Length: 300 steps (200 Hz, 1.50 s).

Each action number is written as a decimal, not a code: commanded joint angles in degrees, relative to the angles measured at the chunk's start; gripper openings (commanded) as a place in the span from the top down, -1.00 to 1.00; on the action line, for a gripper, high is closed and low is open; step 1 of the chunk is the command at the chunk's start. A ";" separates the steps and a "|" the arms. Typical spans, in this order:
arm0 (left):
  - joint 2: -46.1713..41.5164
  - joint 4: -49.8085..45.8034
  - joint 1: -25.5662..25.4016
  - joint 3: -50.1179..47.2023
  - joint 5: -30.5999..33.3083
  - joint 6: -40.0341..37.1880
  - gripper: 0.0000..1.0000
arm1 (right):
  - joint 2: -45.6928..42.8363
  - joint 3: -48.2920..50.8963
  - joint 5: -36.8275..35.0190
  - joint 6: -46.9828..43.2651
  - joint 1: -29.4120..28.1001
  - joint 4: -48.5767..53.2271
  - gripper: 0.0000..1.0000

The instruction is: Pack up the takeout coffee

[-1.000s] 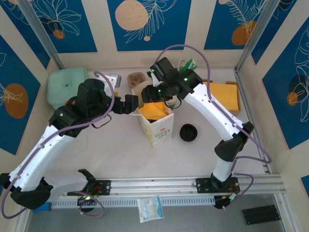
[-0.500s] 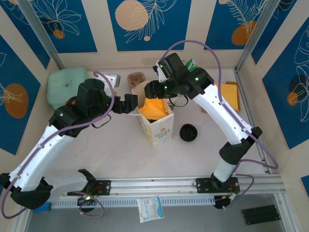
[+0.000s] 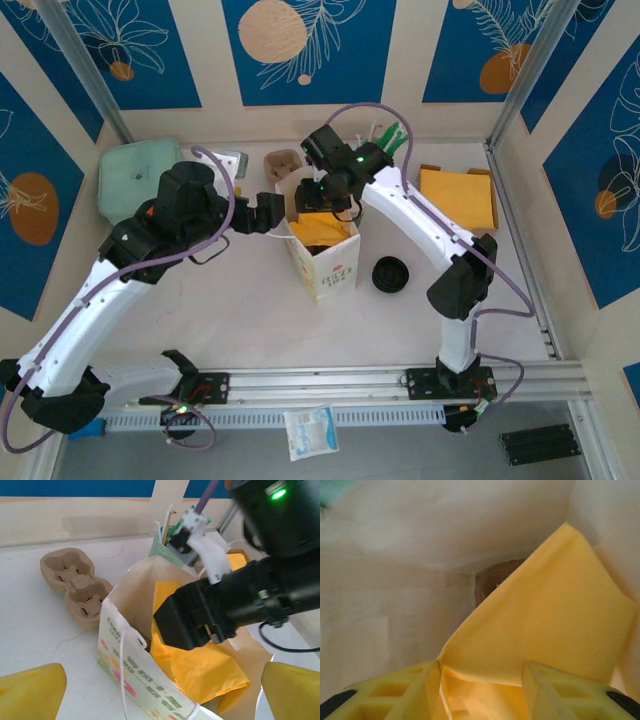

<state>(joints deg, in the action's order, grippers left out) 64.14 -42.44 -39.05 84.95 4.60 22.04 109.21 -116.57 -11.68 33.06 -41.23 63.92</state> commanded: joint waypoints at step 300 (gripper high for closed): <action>3.18 -1.25 8.30 4.84 3.21 -6.06 -0.99 | -25.79 4.03 3.04 0.77 3.56 -3.44 -0.78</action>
<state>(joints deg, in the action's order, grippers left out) 67.16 -42.87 -34.00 86.98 6.52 18.96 87.94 -116.97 -9.72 33.45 -40.07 63.00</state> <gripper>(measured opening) 0.994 0.792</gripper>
